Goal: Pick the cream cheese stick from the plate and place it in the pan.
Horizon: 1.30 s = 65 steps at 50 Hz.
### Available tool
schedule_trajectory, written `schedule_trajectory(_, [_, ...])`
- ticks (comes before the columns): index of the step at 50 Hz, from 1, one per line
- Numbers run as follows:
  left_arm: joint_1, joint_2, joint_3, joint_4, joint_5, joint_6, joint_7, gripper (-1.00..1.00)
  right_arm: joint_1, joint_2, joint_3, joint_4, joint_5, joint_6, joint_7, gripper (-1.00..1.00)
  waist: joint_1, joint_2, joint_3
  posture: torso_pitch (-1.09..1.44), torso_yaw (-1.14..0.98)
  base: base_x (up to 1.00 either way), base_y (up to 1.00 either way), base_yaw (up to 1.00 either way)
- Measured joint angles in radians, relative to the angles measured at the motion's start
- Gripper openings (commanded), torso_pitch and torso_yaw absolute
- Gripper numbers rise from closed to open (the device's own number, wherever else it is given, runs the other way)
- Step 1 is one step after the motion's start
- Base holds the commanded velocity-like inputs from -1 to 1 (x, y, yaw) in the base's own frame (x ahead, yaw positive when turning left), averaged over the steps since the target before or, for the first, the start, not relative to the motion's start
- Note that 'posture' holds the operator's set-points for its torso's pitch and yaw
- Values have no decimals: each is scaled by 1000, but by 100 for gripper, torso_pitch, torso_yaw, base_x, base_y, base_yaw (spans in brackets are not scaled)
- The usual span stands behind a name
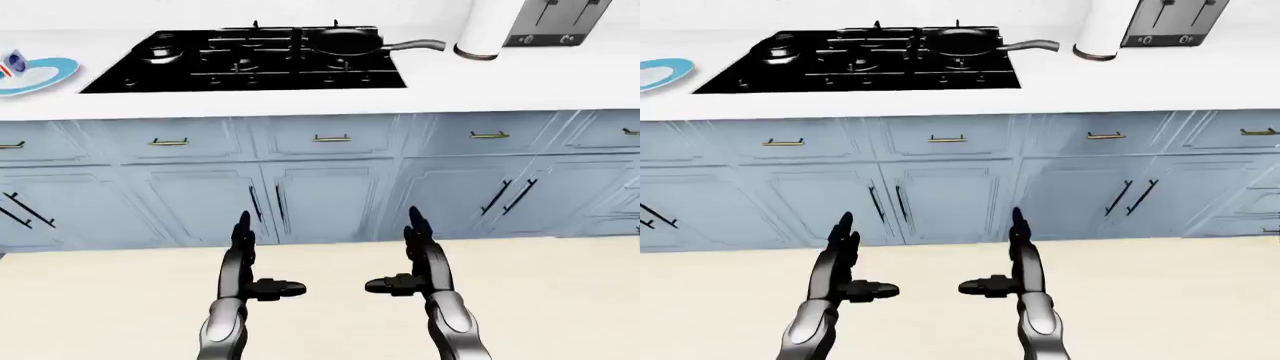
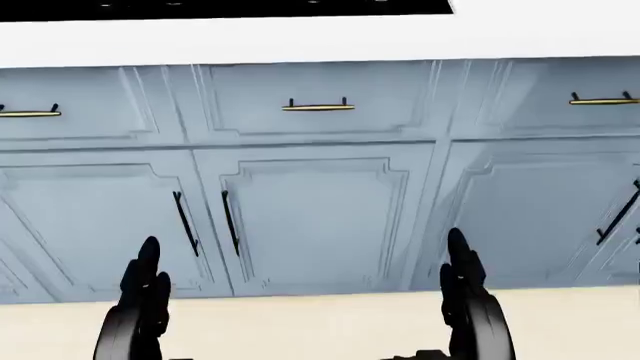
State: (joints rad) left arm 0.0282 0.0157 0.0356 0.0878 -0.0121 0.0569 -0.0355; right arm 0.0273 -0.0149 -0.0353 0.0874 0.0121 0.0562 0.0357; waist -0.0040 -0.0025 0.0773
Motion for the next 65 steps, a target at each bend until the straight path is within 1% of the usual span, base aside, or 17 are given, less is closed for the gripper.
schedule_trajectory(1, [1,1,0,-18,-1,-2,0,100,0,-2,0,-15,1,-4,0,100,-1,-4,-10,0,0,0,0,0])
schedule_trajectory(3, [-17,3,3,-60,-1,-29,0,100,-17,-7,-11,-55,1,-34,-3,100,6,-3,-60,0,0,0,0,0])
schedule_trajectory(5, [-22,2,3,-55,-1,-52,-1,100,-18,-4,-13,-57,0,-57,-8,100,8,-10,-42,0,0,0,0,0])
schedule_trajectory(7, [-13,3,1,-28,2,-57,-1,100,-7,-4,-9,-48,-2,-60,-9,100,7,-9,-54,0,0,0,0,0])
schedule_trajectory(13, [-11,3,4,-4,4,-37,-1,100,6,-2,-8,-51,-12,-47,-18,100,8,-5,-54,0,0,0,0,0])
schedule_trajectory(18, [-49,8,9,19,5,-41,1,100,-25,-5,-10,-35,-13,-56,-21,100,8,-5,-65,0,0,0,0,0])
schedule_trajectory(21, [-192,38,44,188,-2,-64,18,100,-159,-21,-26,82,-16,-26,-38,100,5,-5,-67,0,0,0,0,0])
schedule_trajectory(23, [-405,103,87,265,-41,77,35,100,-371,-95,-38,125,-34,169,-54,100,6,-5,-37,0,0,0,0,0])
schedule_trajectory(25, [-523,147,123,220,-75,147,60,100,-491,-127,-72,66,-49,280,-69,100,8,-6,-54,0,0,0,0,0])
schedule_trajectory(28, [-563,167,128,131,-99,122,79,100,-522,-133,-84,-28,-59,280,-85,100,9,-6,-93,0,0,0,0,0])
schedule_trajectory(31, [-566,167,115,123,-113,108,78,100,-523,-129,-71,-33,-58,276,-83,100,9,-3,-107,0,0,0,0,0])
schedule_trajectory(33, [-562,166,109,141,-120,126,77,100,-518,-128,-67,-15,-55,298,-79,100,9,-1,-99,0,0,0,0,0])
schedule_trajectory(40, [-575,184,117,119,-143,260,86,100,-537,-137,-74,-55,-50,434,-73,100,7,-1,-49,0,0,0,0,0])
schedule_trajectory(50, [-636,234,141,32,-161,342,73,100,-639,-178,-89,-164,-48,554,-65,100,10,1,-58,0,0,0,0,0])
schedule_trajectory(54, [-619,223,133,-93,-155,453,102,100,-639,-195,-96,-270,-46,672,-50,100,11,-2,-53,0,0,0,0,0])
schedule_trajectory(60, [-676,243,143,-64,-166,511,98,100,-741,-205,-90,-264,-66,802,-51,100,7,3,-49,0,0,0,0,0])
schedule_trajectory(65, [-693,277,165,-79,-180,554,99,100,-761,-218,-89,-310,-79,862,-50,100,10,2,-45,0,0,0,0,0])
